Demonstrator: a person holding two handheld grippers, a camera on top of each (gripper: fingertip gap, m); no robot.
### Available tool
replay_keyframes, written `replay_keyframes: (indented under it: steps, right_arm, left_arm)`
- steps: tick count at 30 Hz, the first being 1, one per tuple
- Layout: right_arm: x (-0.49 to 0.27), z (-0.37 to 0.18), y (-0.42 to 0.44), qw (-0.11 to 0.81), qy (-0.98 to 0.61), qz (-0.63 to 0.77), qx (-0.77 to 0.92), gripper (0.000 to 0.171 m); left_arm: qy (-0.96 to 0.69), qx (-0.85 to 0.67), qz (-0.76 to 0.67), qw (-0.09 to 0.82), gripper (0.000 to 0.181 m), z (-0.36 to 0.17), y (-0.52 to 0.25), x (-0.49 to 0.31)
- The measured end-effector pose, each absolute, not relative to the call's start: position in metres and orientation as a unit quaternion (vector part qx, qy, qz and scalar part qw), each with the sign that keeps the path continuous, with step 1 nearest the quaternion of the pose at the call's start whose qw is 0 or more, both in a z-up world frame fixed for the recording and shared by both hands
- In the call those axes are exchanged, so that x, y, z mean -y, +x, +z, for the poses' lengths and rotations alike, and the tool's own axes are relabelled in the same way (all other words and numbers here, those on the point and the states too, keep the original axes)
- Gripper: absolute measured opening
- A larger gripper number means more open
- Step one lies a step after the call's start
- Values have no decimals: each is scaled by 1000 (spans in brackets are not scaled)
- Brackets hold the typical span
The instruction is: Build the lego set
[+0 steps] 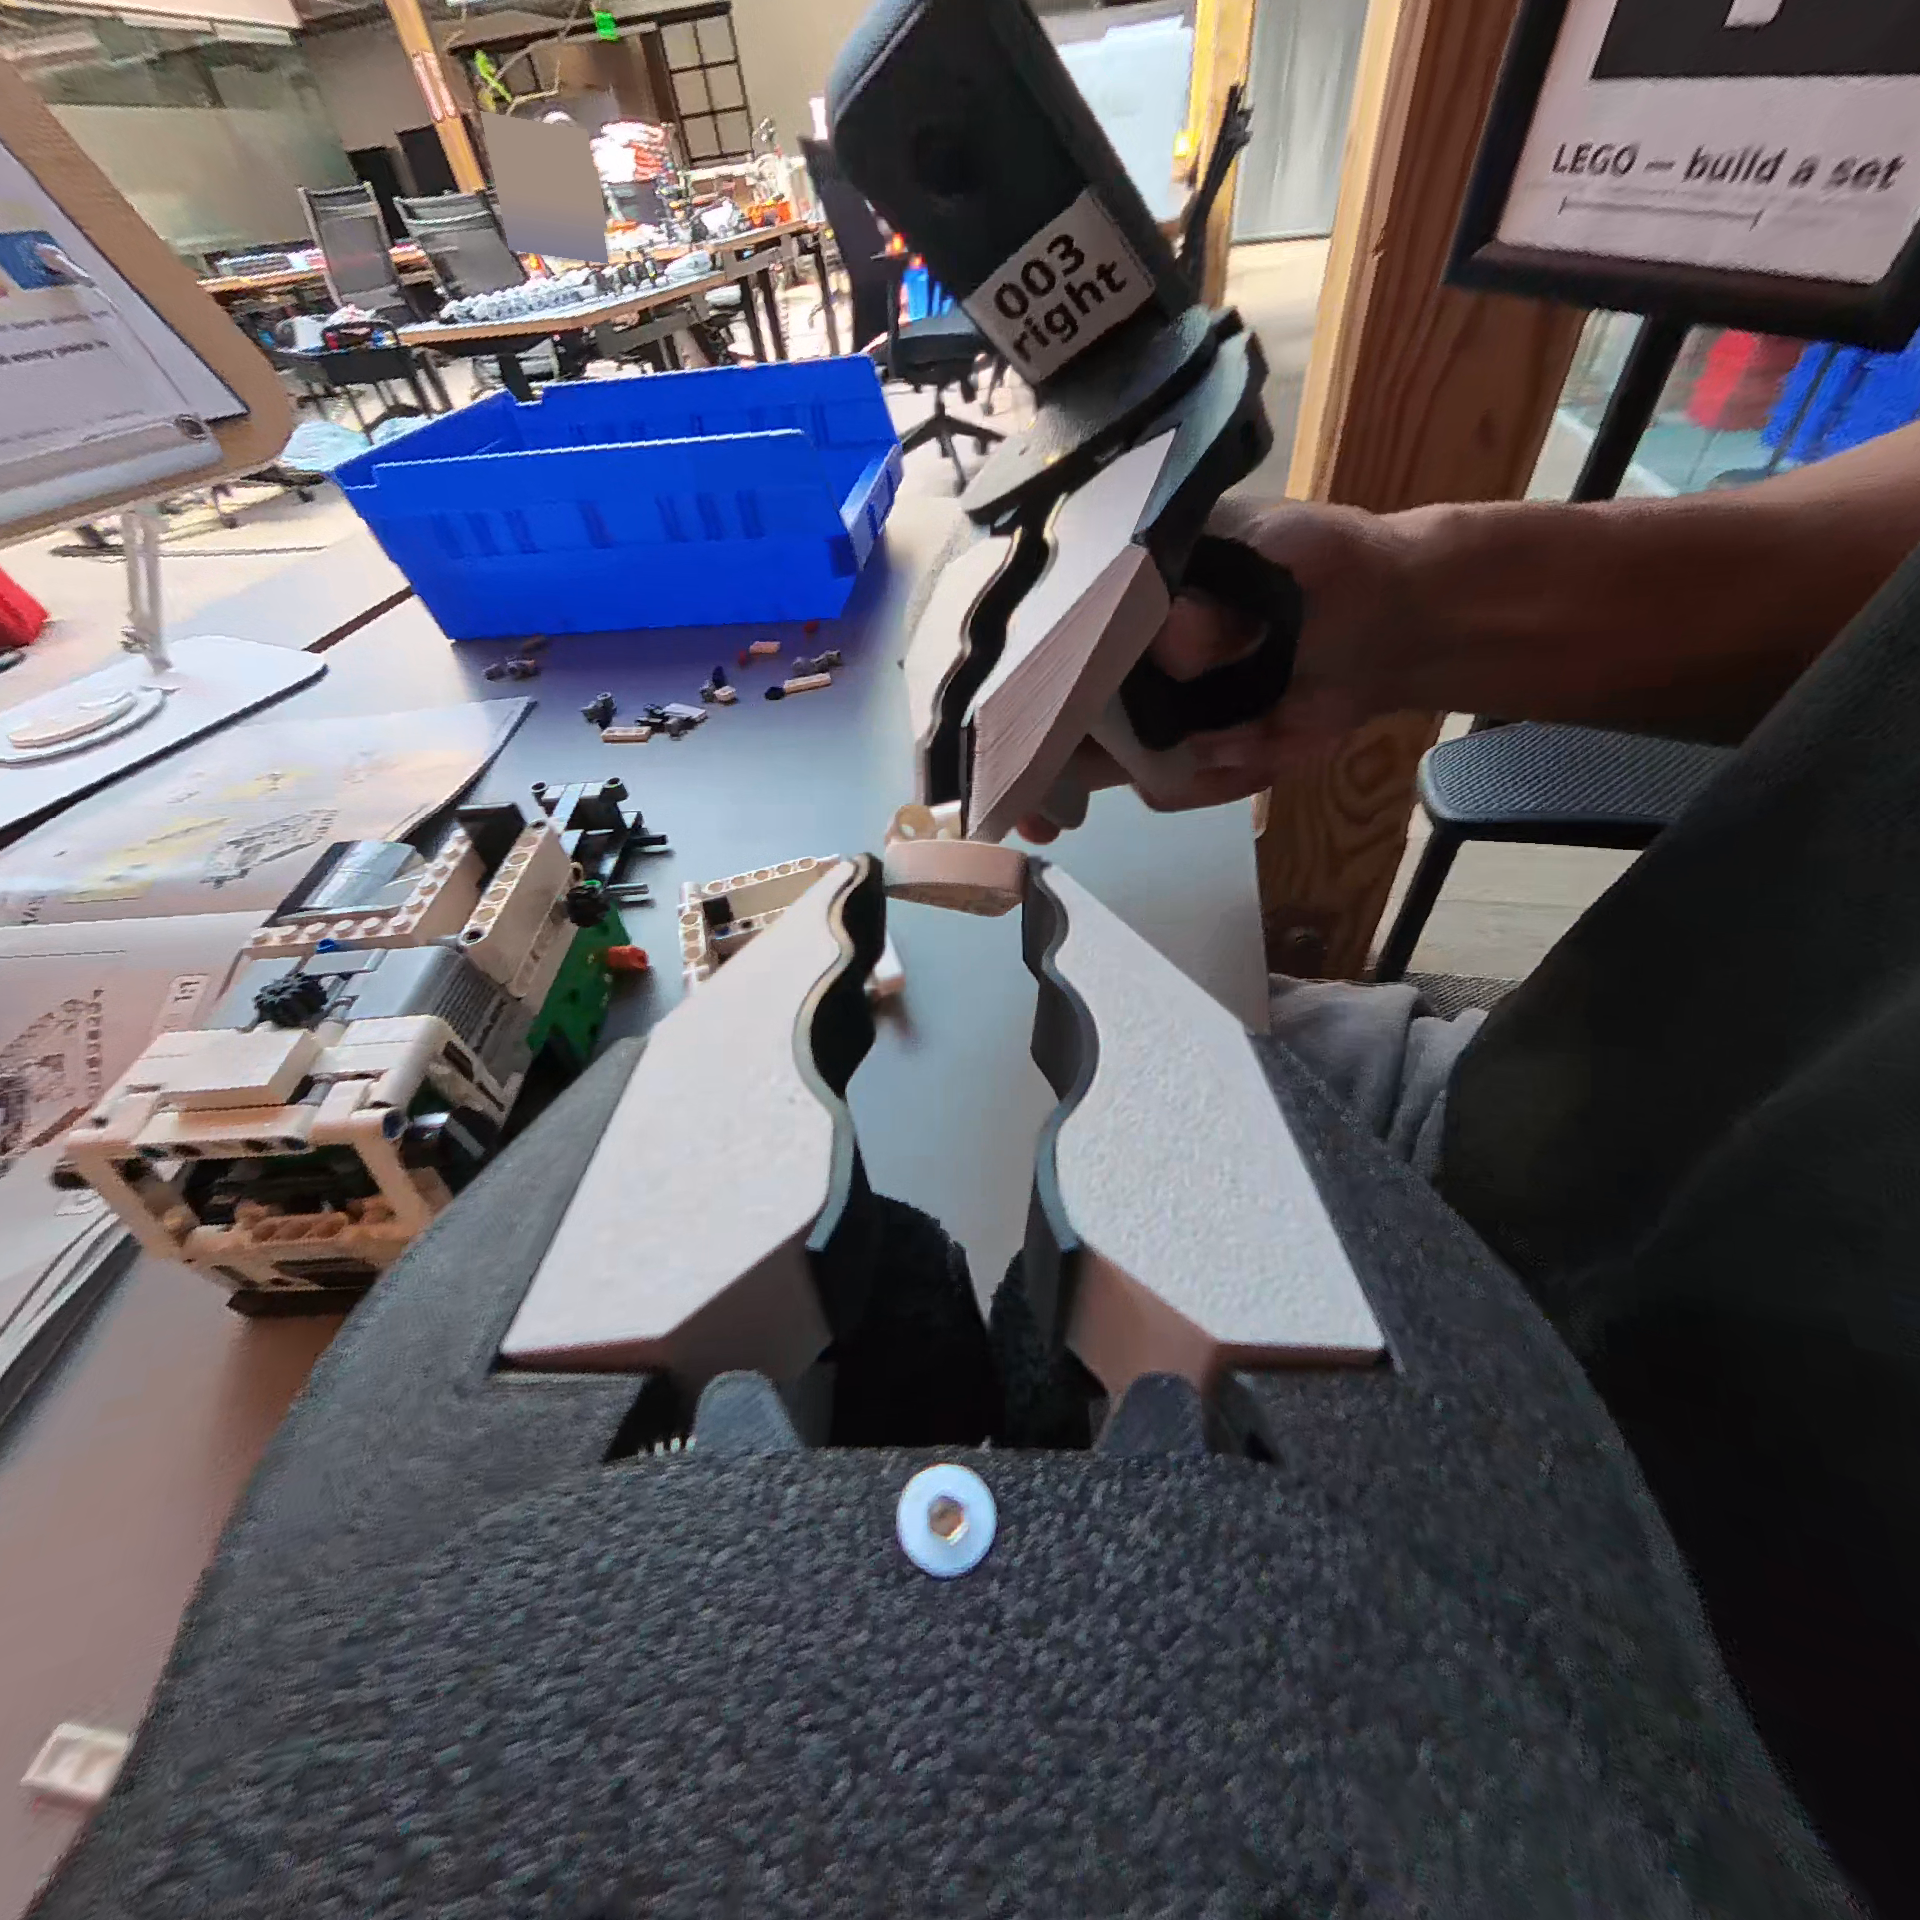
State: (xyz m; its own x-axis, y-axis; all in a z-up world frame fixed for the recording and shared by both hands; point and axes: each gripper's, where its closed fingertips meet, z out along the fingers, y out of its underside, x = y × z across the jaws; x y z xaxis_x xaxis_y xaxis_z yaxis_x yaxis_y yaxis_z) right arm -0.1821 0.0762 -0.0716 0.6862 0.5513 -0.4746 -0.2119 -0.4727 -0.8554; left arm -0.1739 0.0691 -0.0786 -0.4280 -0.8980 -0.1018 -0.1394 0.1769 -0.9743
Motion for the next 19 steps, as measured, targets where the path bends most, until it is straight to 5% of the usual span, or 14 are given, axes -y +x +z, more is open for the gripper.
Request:
replay_keyframes:
  steps: [10,15,19]
  right_arm:
    - [-82,-78,-179,425,-746,509,-58,7]
    - [-83,-74,-178,436,-732,519,-69,8]
    - [-79,-65,-171,438,-669,595,-85,28]
  left_arm:
    - [-354,-705,-378,485,25,-84,-169,-79]
    - [-370,-680,-428,467,25,-79,-169,-78]
    - [-370,-625,-532,436,25,-55,-177,-73]
